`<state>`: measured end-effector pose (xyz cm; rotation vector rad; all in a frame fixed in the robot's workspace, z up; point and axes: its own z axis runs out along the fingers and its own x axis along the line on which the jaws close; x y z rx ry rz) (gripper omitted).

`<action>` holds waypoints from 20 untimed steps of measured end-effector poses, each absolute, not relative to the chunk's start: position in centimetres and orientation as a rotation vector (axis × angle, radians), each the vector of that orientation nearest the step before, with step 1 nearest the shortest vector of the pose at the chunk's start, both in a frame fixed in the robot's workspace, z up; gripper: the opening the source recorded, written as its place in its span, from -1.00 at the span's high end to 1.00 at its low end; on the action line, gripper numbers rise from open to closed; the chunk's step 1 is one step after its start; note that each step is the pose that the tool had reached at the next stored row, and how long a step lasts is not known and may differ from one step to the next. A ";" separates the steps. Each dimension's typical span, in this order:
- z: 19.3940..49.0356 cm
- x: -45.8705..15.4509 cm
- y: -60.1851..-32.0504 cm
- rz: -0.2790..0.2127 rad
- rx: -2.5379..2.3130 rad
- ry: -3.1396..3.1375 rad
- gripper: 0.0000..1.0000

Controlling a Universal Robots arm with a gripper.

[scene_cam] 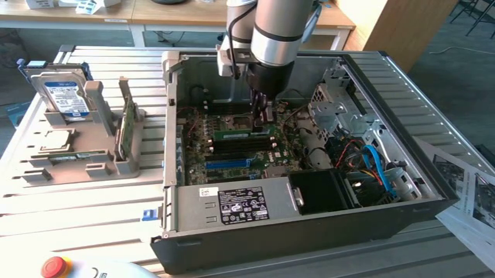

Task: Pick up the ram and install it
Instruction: 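Insert the ram into the slot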

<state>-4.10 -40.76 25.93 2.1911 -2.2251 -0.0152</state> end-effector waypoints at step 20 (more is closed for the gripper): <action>25.9 -3.8 -41.0 -0.017 2.190 -2.224 0.76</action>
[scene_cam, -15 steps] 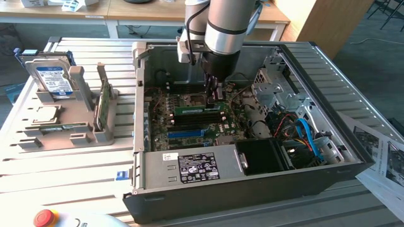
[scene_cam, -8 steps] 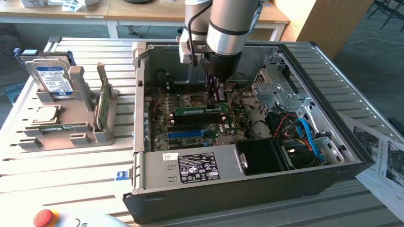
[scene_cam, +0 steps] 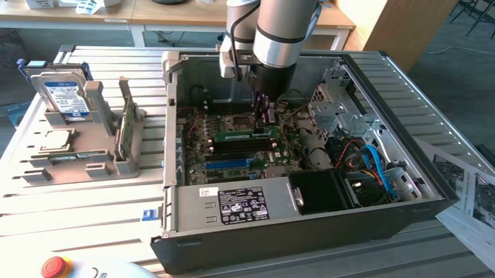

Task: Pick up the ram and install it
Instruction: 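Insert the ram into the slot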

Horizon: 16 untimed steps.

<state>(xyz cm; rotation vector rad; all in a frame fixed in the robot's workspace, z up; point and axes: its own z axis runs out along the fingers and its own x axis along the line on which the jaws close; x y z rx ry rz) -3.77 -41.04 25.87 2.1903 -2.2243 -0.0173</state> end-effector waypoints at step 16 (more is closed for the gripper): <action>25.9 -3.3 -41.1 -0.045 2.178 -2.212 0.76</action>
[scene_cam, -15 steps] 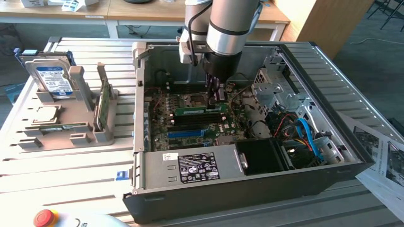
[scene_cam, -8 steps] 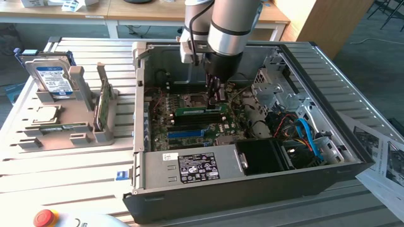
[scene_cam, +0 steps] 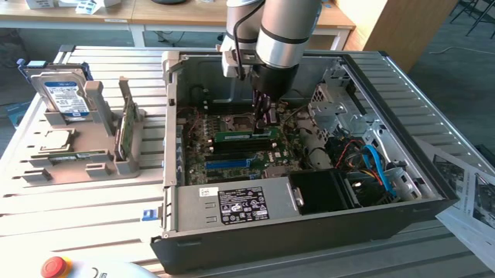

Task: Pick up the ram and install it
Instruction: 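Insert the ram into the slot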

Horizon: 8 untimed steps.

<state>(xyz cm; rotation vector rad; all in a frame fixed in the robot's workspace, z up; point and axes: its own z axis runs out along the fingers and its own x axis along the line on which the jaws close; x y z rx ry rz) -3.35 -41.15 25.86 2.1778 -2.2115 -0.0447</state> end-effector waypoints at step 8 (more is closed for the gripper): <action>25.9 -3.3 -41.2 -0.048 2.176 -2.210 0.76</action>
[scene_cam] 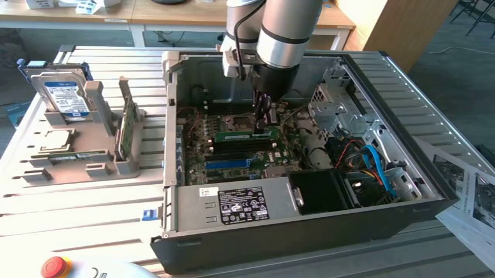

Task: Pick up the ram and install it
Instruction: 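Insert the ram into the slot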

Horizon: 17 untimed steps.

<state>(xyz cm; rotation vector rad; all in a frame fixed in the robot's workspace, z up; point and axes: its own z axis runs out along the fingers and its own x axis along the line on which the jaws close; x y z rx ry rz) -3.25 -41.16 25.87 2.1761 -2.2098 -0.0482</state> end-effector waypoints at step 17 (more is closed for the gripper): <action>25.1 -3.2 -41.2 -0.048 2.176 -2.210 0.76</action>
